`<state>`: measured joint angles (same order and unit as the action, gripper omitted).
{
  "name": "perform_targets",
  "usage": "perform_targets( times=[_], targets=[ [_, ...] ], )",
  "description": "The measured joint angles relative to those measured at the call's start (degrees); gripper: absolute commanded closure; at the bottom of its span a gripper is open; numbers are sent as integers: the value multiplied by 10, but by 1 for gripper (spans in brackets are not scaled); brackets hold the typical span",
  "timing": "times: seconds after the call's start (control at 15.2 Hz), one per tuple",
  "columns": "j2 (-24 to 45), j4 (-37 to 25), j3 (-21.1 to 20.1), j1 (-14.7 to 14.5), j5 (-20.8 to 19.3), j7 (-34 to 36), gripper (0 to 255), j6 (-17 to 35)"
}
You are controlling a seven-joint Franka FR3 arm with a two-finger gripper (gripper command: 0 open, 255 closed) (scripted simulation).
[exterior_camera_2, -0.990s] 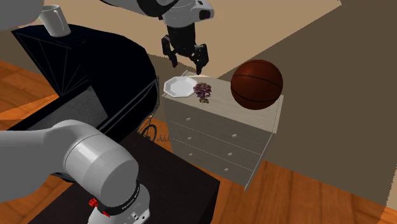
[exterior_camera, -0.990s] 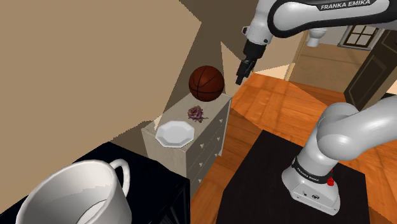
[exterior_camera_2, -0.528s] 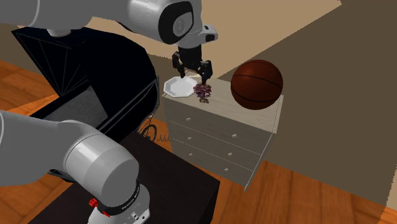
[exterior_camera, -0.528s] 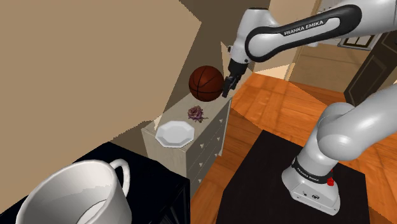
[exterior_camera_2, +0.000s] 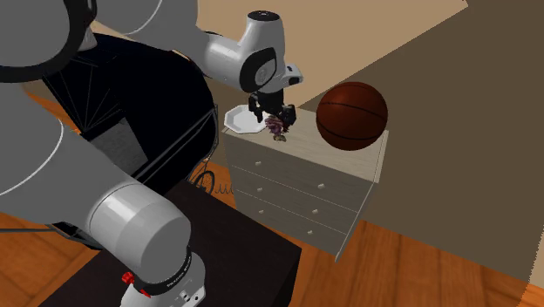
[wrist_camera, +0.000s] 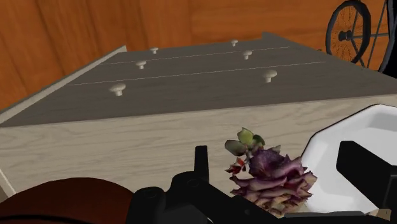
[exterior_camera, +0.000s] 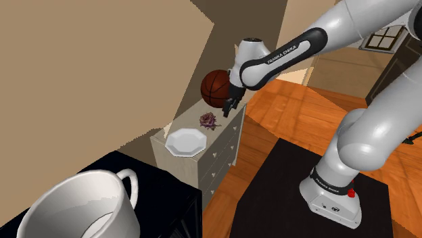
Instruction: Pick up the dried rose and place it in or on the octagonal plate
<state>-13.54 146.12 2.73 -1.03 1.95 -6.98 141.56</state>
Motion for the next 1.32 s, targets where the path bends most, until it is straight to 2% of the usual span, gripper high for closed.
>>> perform_targets(
  times=[0.33, 0.53, 0.86, 1.32],
  targets=[
    [112, -31, -3, -7, 13, -2, 0, 81],
    [155, -44, -5, -9, 18, -2, 0, 112],
    [194, -46, -8, -11, 24, -5, 0, 149],
    [202, -48, -8, -10, 27, -8, 0, 155]
  ],
)
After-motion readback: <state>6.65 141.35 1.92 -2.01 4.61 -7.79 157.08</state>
